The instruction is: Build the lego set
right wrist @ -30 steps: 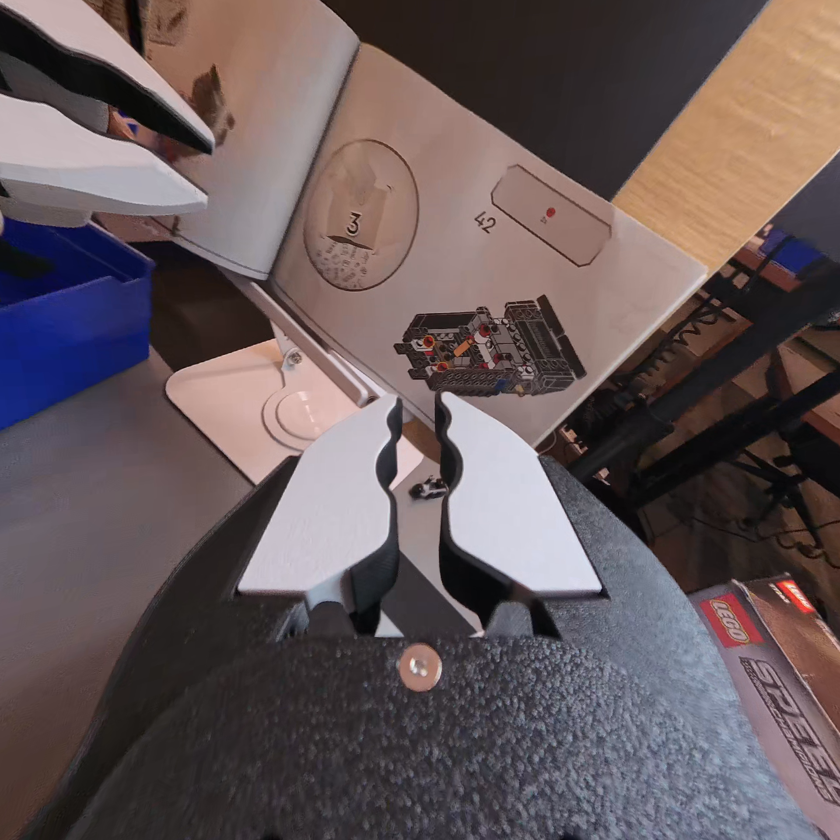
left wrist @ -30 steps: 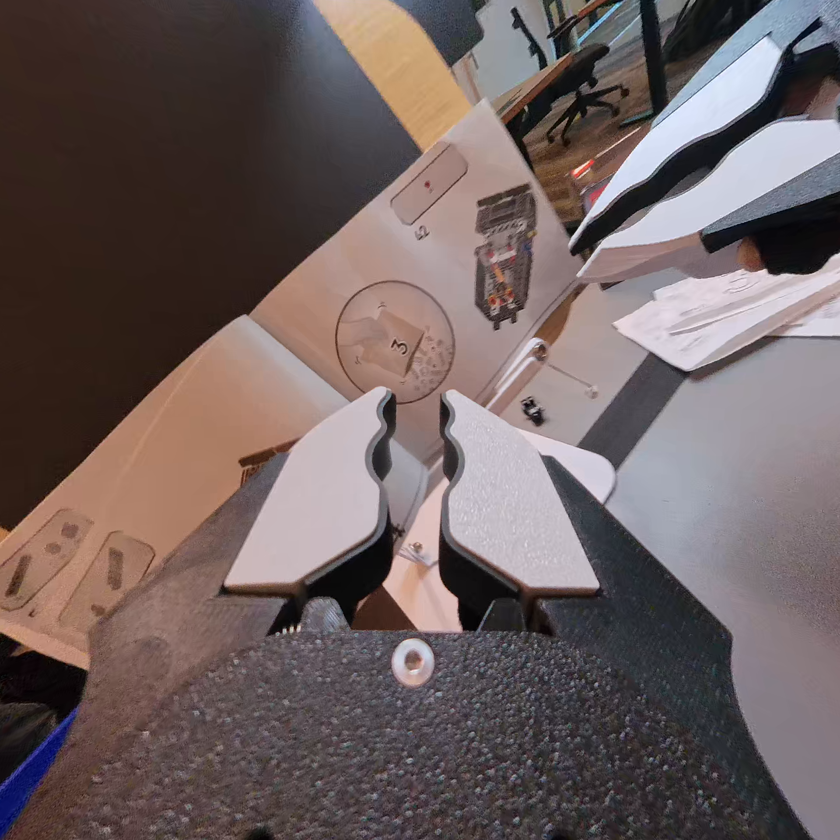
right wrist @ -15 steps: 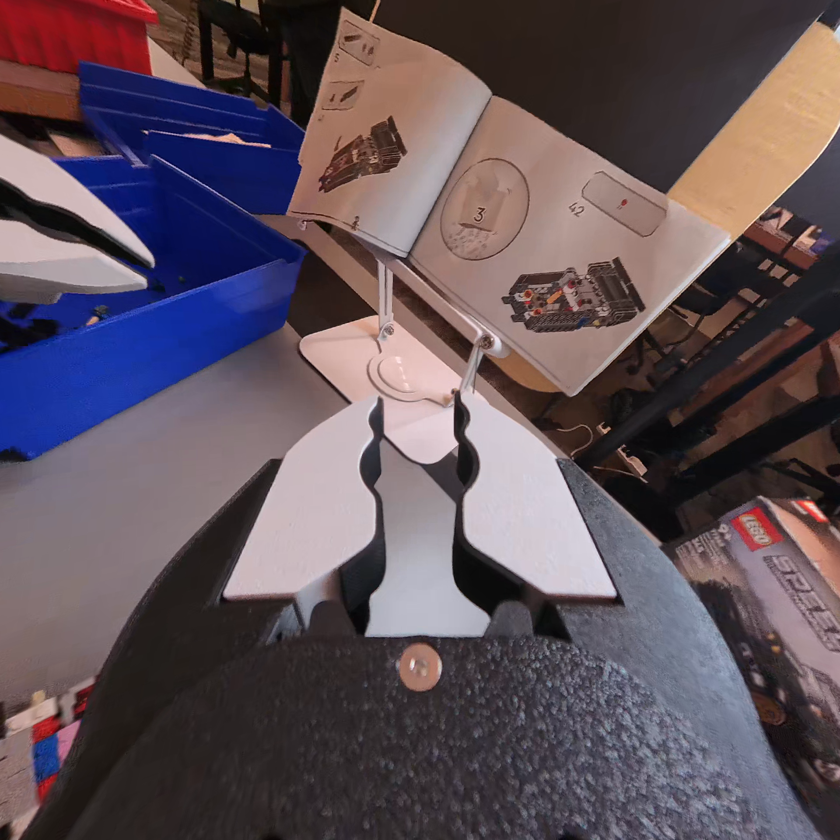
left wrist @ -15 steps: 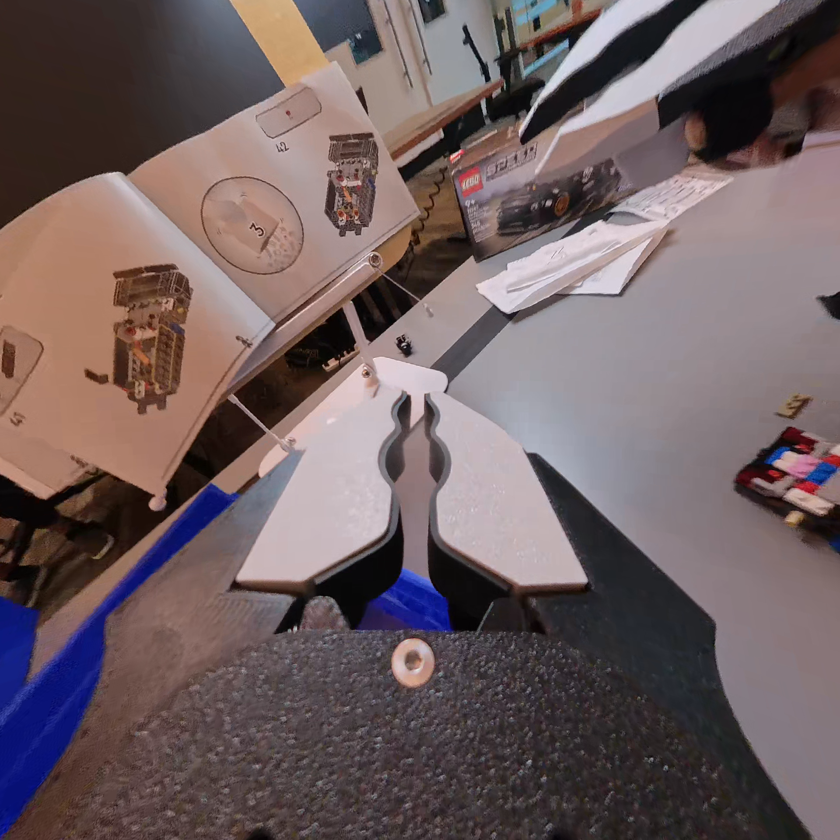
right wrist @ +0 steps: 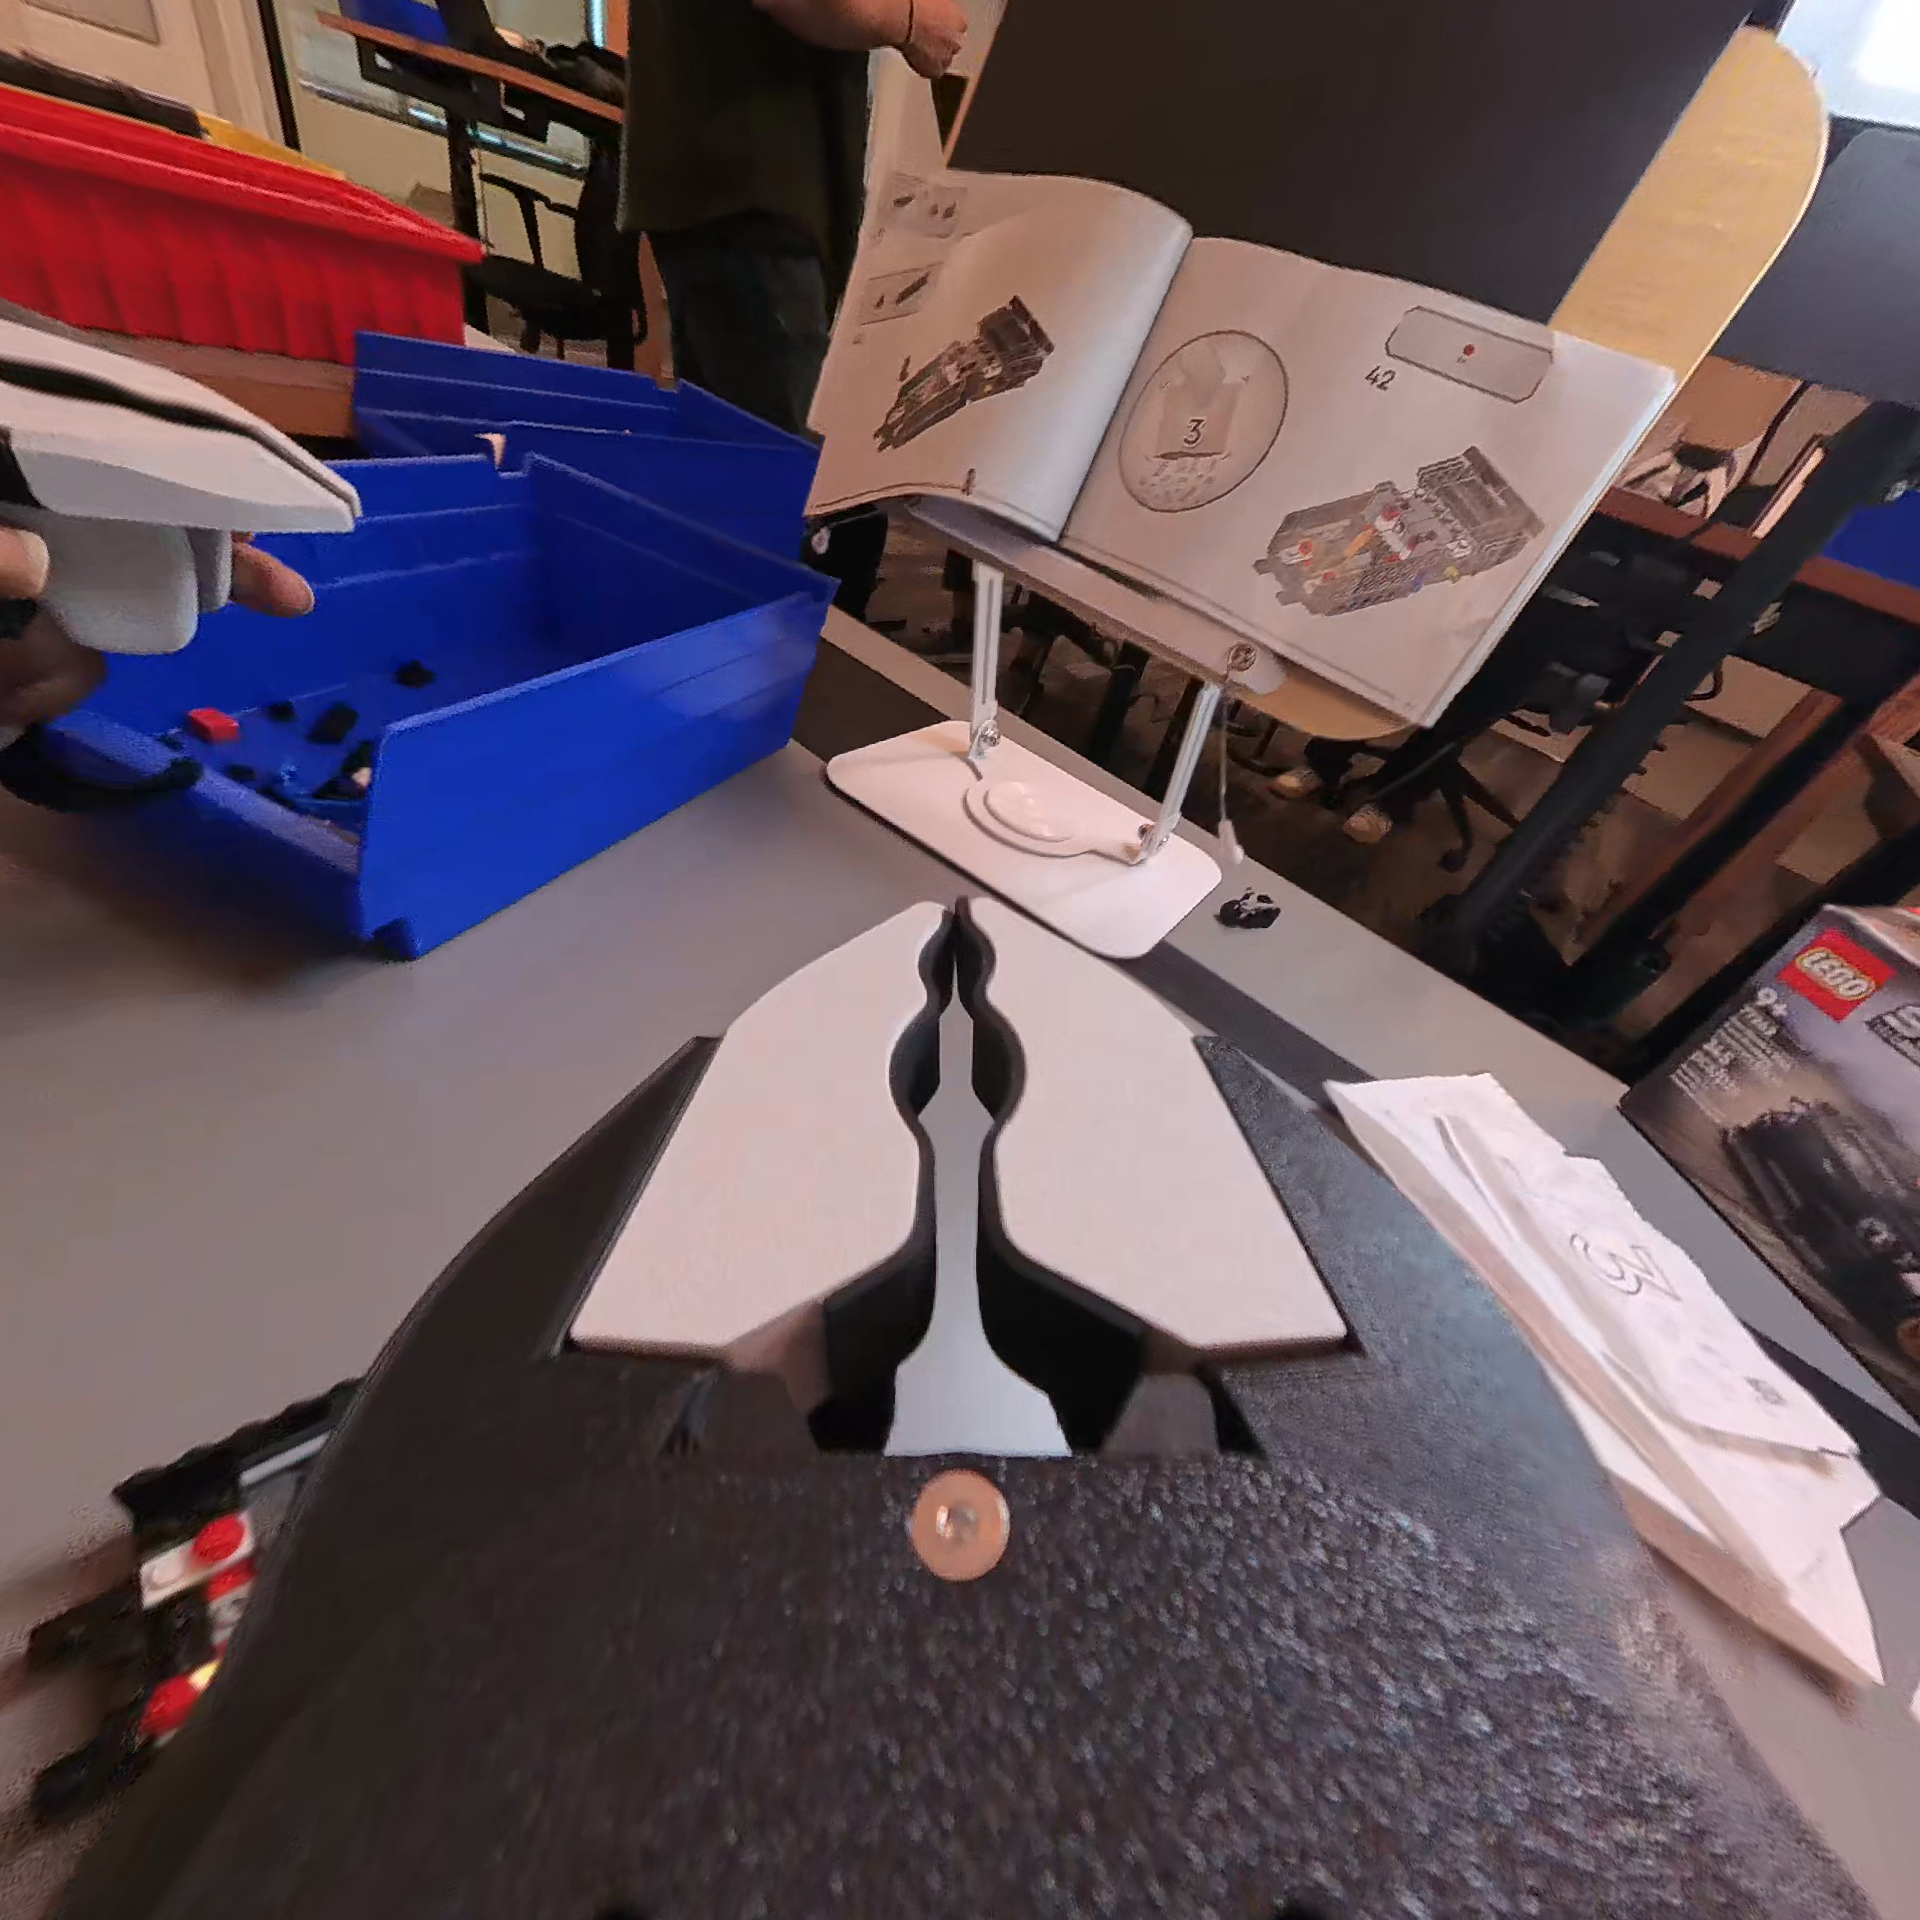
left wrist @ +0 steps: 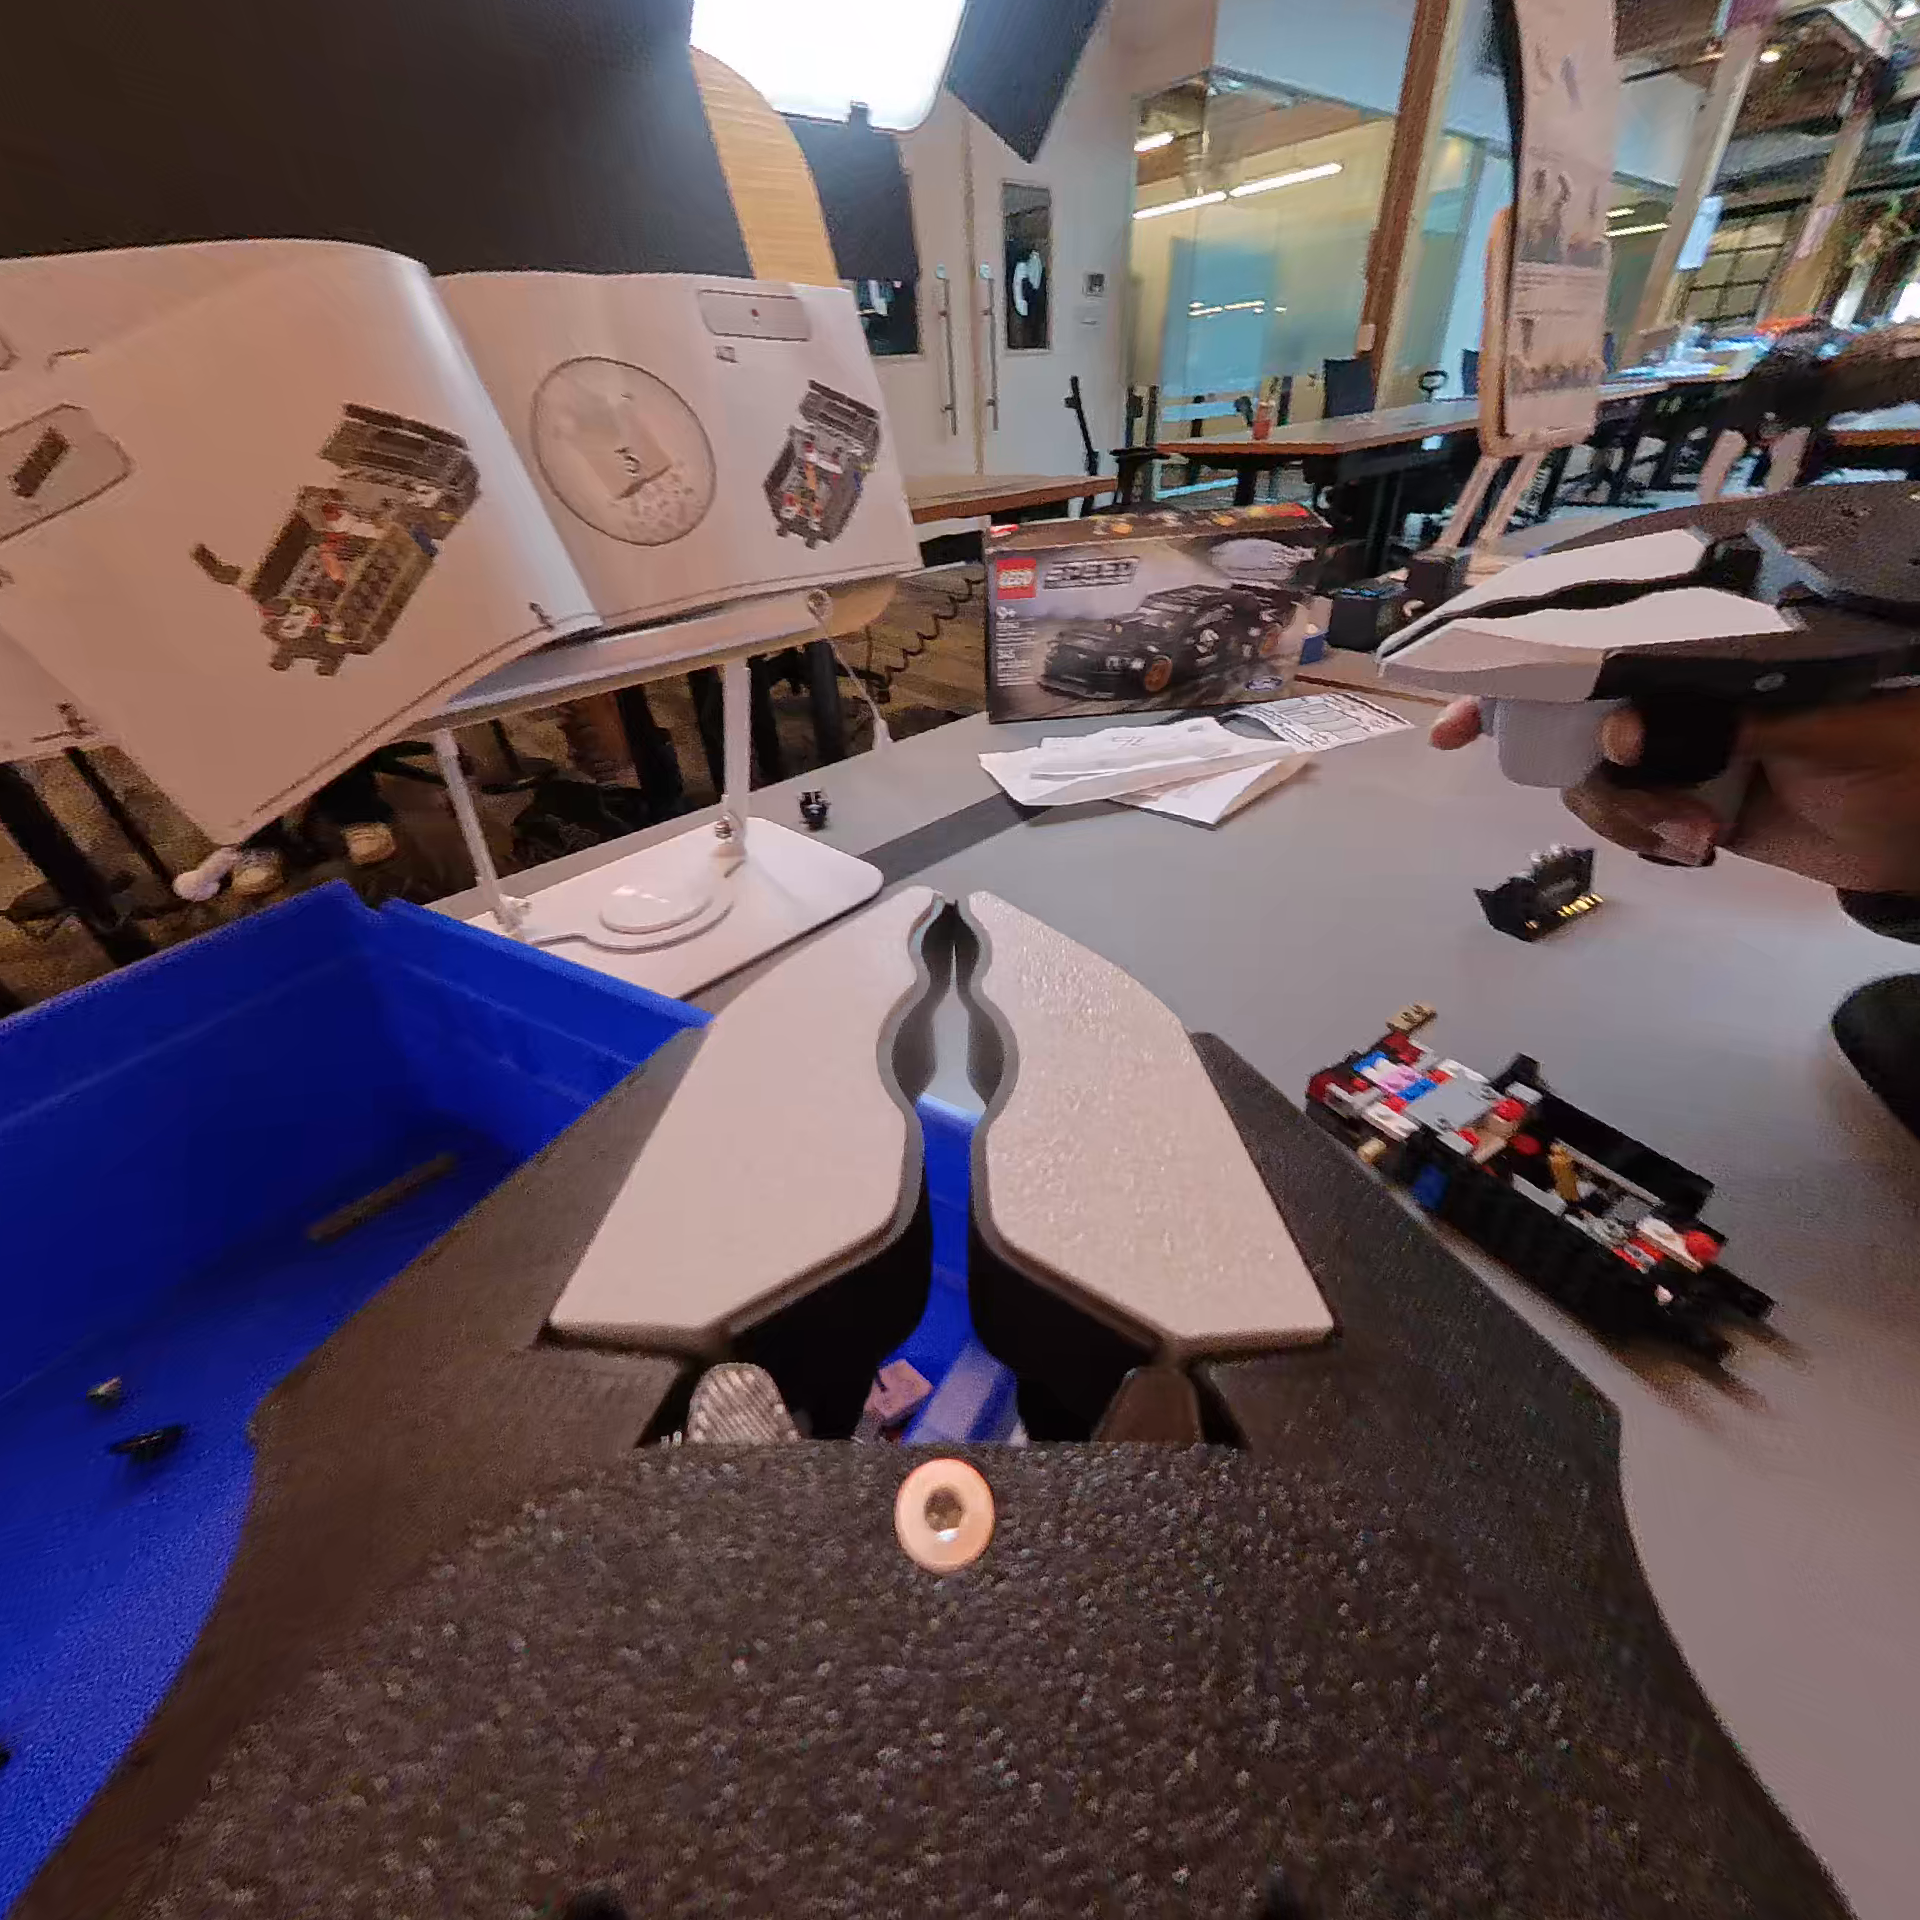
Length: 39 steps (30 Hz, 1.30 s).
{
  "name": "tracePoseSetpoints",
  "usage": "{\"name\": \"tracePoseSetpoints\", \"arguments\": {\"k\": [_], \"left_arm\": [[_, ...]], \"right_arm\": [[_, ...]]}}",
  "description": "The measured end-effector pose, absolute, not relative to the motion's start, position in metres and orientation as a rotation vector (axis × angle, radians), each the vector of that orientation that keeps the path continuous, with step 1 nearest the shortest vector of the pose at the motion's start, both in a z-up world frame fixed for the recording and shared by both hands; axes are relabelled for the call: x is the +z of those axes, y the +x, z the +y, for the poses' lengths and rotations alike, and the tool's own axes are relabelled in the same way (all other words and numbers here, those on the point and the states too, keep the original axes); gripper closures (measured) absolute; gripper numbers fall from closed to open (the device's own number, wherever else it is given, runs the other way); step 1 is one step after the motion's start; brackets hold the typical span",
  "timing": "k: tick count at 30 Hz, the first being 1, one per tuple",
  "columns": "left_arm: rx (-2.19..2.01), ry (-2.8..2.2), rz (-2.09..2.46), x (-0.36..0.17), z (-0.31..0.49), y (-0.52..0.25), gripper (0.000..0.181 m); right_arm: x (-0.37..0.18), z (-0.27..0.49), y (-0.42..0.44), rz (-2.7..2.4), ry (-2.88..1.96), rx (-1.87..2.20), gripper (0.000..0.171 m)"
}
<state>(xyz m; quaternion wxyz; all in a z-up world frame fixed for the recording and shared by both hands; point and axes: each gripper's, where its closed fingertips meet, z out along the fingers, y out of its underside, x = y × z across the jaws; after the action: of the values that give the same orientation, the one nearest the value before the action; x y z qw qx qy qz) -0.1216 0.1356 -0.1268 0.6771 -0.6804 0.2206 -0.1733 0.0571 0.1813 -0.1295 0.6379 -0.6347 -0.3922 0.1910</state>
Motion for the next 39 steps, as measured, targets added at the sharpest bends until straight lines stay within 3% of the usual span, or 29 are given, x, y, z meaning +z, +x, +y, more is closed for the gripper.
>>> {"name": "tracePoseSetpoints", "arguments": {"k": [8, 19, 30, 32, 34, 39], "left_arm": [[-0.345, -1.506, 0.692, -0.165, 0.117, -0.089, 0.181], [-0.363, -1.518, 0.881, -0.196, 0.110, -0.065, 0.181], [-0.380, -1.544, 0.915, -0.205, 0.110, -0.062, 0.181], [-0.383, -1.549, 0.918, -0.207, 0.110, -0.062, 0.181], [-0.400, -1.547, 0.916, -0.205, 0.108, -0.061, 0.181], [-0.410, -1.534, 0.930, -0.203, 0.104, -0.059, 0.181]], "right_arm": [[-0.167, 0.171, 0.059, -0.907, -1.490, 0.512, 0.171], [-0.169, 0.165, 0.081, -1.110, -1.511, 0.386, 0.168], [-0.267, 0.112, 0.106, -1.665, -1.877, 0.512, 0.148], [-0.279, 0.111, 0.104, -1.701, -1.918, 0.480, 0.149], [-0.285, 0.112, 0.107, -1.730, -1.930, 0.430, 0.163], [-0.255, 0.173, 0.133, -1.345, -1.984, 0.148, 0.163]]}}
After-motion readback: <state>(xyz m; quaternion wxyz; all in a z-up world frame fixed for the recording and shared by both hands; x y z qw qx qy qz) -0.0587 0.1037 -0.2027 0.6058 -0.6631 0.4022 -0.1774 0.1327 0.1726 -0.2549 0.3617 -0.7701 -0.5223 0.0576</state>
